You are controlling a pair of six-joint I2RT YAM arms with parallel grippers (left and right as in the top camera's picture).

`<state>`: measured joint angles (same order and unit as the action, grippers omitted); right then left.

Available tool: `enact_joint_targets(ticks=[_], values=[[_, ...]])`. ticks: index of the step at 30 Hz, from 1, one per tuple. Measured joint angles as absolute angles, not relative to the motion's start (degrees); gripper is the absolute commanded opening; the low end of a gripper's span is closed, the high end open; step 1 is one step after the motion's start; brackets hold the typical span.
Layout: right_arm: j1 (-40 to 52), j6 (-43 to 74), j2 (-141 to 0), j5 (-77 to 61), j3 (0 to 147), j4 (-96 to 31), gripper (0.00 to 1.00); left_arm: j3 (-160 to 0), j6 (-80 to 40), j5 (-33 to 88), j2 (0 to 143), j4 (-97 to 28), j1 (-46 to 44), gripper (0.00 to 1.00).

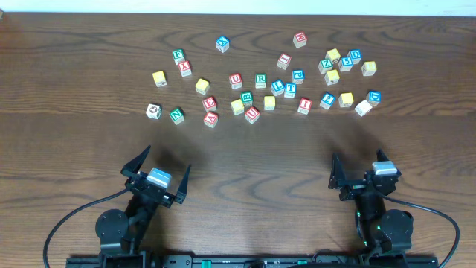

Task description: Spell out NEURIPS

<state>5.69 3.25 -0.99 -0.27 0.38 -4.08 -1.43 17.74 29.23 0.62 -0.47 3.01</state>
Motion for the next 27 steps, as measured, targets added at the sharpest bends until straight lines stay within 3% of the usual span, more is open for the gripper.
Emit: enact_joint_targets(ticks=[27], values=[[5.74, 3.25, -0.99, -0.25, 0.38, -4.08, 0.99, -1.43, 17.74, 28.32, 0.62, -0.45, 3.01, 0.98]])
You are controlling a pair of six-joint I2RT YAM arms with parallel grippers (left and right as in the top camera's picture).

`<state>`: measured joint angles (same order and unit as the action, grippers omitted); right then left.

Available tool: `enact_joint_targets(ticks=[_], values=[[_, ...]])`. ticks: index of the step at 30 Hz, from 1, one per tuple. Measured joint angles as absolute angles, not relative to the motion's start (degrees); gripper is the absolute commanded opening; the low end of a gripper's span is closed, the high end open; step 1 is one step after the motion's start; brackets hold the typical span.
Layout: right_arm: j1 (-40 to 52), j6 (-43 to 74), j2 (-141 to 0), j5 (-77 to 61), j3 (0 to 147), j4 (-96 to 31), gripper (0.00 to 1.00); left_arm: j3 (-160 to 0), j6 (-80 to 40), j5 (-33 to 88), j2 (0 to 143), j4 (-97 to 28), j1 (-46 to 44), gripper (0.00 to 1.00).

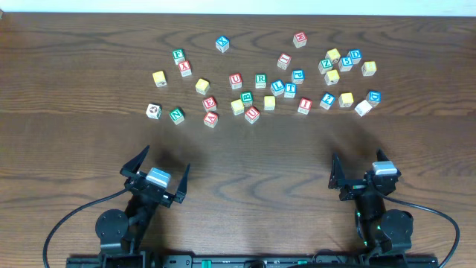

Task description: Spell out NEURIPS

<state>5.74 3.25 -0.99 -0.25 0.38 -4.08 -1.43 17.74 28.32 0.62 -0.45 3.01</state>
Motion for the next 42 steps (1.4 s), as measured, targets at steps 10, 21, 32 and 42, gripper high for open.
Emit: enact_joint_targets(ticks=[10, 21, 32, 42], values=[[5.74, 3.25, -0.99, -0.25, 0.38, -4.08, 0.99, -1.43, 17.74, 28.16, 0.62, -0.16, 3.01, 0.97], [5.74, 3.25, -0.99, -0.25, 0.38, -4.08, 0.99, -2.17, 7.97, 28.12, 0.86, 1.65, 3.01, 0.98], [5.74, 3.27, -1.06, -0.25, 0.38, -3.99, 0.99, -32.38, 4.49, 27.24, 24.67, -11.03, 3.01, 0.97], [5.74, 3.27, -0.99, -0.27, 0.38, -4.1, 0.99, -76.47, 2.74, 26.68, 60.53, -46.37, 3.01, 0.98]])
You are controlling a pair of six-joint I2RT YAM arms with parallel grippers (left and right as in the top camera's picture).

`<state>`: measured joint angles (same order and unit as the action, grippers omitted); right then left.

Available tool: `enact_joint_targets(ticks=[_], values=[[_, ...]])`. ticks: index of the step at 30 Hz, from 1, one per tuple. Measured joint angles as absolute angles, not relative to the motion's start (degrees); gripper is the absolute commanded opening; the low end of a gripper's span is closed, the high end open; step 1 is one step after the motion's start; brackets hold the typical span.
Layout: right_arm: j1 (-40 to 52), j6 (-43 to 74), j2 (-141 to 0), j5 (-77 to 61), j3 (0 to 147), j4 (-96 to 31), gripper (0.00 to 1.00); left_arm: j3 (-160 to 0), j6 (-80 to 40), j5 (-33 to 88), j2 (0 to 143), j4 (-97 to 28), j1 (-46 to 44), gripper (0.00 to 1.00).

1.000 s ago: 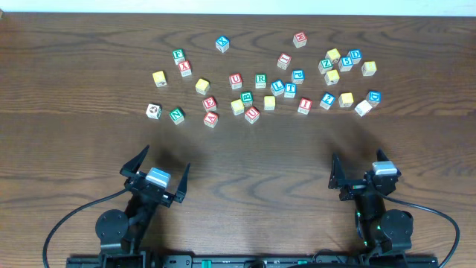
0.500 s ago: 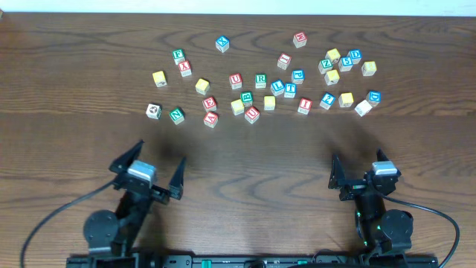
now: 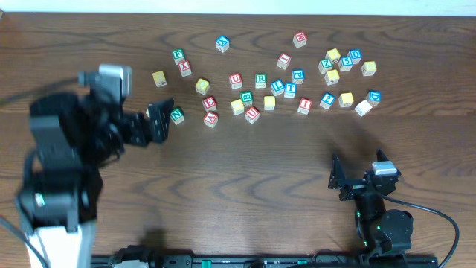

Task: Spell out NEURIPS
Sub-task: 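Move the left gripper forward over the green N block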

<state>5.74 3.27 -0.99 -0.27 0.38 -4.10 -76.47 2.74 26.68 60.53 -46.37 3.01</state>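
Observation:
Lettered wooden blocks lie scattered across the far half of the table. Among them are a green N block (image 3: 176, 115), a red E block (image 3: 210, 103), a red U block (image 3: 252, 114), a green R block (image 3: 260, 80) and a red I block (image 3: 304, 106). My left arm is raised and blurred. Its gripper (image 3: 159, 120) hangs just left of the N block, jaws apparently apart and holding nothing. It covers the spot beside the N block. My right gripper (image 3: 346, 180) rests open near the front right.
More blocks form a cluster at the back right, around a yellow one (image 3: 332, 54). A blue block (image 3: 222, 43) and a red one (image 3: 300, 39) sit farthest back. A yellow block (image 3: 158, 77) lies left. The right arm's cable (image 3: 439, 219) trails along the front edge.
My left arm has risen from its rest at the front left, and its gripper is now next to the green N block. The right arm and the blocks have not moved.
At both earlier moments the two arms rested open at the front edge and the blocks lay scattered and untouched. Now the left gripper is out at the left end of the blocks, beside the green N, and the right arm is still at rest.

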Motion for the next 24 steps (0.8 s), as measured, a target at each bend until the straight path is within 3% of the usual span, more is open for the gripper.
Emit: enact_joint_targets(ticks=[12, 24], values=[[5.74, 3.27, -0.99, -0.27, 0.38, -4.08, 0.99, -83.88, 1.02, 29.47, 73.14, -52.73, 3.01, 0.98], [5.74, 3.27, -0.99, -0.27, 0.38, -4.05, 0.99, -89.38, -16.97, 15.07, 80.27, -59.66, 2.39, 0.98]])
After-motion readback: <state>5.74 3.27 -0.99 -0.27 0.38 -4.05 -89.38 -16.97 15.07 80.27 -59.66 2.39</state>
